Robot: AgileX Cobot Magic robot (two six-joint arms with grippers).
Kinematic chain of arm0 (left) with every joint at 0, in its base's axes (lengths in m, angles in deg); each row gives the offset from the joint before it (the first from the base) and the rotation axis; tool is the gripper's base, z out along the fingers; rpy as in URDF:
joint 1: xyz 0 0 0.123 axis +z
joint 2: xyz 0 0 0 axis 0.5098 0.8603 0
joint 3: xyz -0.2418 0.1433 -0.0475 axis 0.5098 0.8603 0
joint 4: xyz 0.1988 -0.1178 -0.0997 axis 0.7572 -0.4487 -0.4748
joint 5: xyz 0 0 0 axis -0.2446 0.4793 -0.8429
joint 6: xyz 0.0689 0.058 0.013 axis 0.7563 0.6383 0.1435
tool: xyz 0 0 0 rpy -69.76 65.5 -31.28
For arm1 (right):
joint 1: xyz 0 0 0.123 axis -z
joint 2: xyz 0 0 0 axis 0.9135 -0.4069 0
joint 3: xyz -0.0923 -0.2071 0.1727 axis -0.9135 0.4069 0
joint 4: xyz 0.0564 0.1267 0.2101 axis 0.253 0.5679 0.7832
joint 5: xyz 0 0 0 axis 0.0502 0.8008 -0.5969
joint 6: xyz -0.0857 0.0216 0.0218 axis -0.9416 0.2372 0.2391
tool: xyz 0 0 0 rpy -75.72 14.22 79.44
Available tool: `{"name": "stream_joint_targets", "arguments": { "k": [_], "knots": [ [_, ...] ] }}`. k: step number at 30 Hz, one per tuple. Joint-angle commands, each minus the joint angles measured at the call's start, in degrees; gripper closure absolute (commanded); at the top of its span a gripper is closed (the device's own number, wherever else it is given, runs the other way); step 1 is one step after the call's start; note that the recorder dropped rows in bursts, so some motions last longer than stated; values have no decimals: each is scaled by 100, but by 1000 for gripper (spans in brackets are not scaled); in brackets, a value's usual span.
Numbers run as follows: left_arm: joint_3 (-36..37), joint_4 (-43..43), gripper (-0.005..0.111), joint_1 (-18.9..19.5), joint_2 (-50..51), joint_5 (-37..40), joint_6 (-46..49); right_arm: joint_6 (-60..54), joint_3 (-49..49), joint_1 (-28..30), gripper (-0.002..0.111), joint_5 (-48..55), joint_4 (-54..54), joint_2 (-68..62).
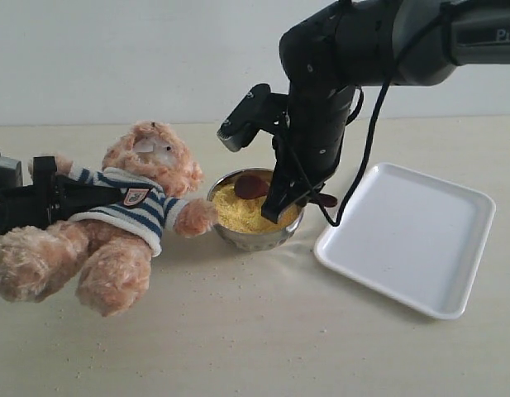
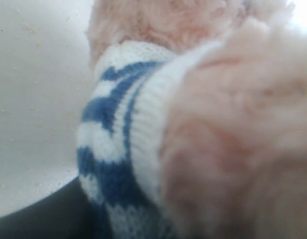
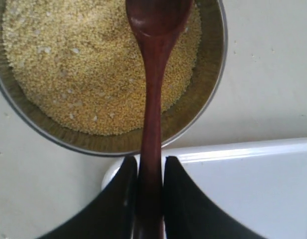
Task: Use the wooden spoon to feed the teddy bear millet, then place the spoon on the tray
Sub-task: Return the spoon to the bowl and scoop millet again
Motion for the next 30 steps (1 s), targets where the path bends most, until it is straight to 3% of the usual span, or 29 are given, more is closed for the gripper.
{"name": "stream_joint_targets", "arguments": {
  "k": [1, 11, 30],
  "knots": [
    [-23, -68, 102, -30, -28, 114, 41, 40, -13, -95, 108, -4, -63, -16],
    [-23, -68, 102, -30, -28, 114, 67, 589, -13, -245, 108, 473, -1393, -16],
    [-23, -68, 102, -30, -28, 114, 84, 661, -13, -633, 108, 476, -1490, -154]
  ]
}}
